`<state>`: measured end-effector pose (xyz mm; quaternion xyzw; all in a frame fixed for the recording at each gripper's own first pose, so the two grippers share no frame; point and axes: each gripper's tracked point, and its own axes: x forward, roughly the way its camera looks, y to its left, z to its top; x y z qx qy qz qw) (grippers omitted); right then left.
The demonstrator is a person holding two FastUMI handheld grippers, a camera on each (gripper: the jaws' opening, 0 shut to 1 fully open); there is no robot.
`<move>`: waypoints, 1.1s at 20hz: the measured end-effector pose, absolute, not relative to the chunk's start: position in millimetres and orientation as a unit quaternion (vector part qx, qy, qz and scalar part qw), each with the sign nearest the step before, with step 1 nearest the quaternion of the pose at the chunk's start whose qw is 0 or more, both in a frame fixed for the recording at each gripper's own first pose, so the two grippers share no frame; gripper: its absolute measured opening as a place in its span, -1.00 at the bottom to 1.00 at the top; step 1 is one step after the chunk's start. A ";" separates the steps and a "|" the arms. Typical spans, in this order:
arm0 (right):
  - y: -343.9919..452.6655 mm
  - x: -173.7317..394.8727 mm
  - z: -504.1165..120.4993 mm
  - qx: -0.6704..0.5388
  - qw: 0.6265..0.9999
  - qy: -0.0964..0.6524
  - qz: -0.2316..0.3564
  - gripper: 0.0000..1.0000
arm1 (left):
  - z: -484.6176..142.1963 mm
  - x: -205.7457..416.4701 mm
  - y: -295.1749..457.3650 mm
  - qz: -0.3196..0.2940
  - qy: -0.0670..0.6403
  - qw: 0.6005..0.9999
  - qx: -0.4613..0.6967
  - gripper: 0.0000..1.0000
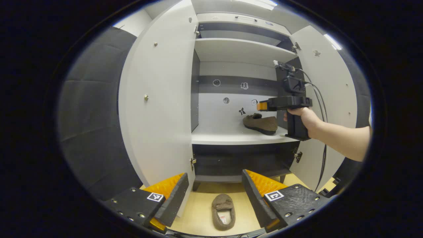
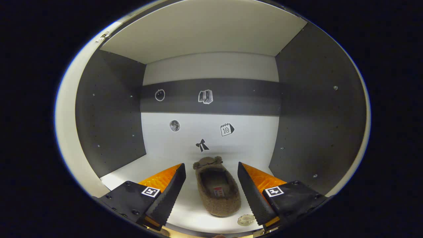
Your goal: Grab one shoe with the right hand and put it into the shoe cabinet, grab the other shoe with the left hand and put it into the shoe cabinet; then close the right door with the right hand and the left door with the left hand.
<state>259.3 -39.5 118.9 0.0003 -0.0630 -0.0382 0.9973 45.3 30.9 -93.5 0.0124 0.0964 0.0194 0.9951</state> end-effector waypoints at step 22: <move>-6.8 15.6 -25.2 0.068 0.993 -0.008 -0.100 0.94 | -267.5 49.6 23.0 -0.122 0.364 0.921 0.064 0.88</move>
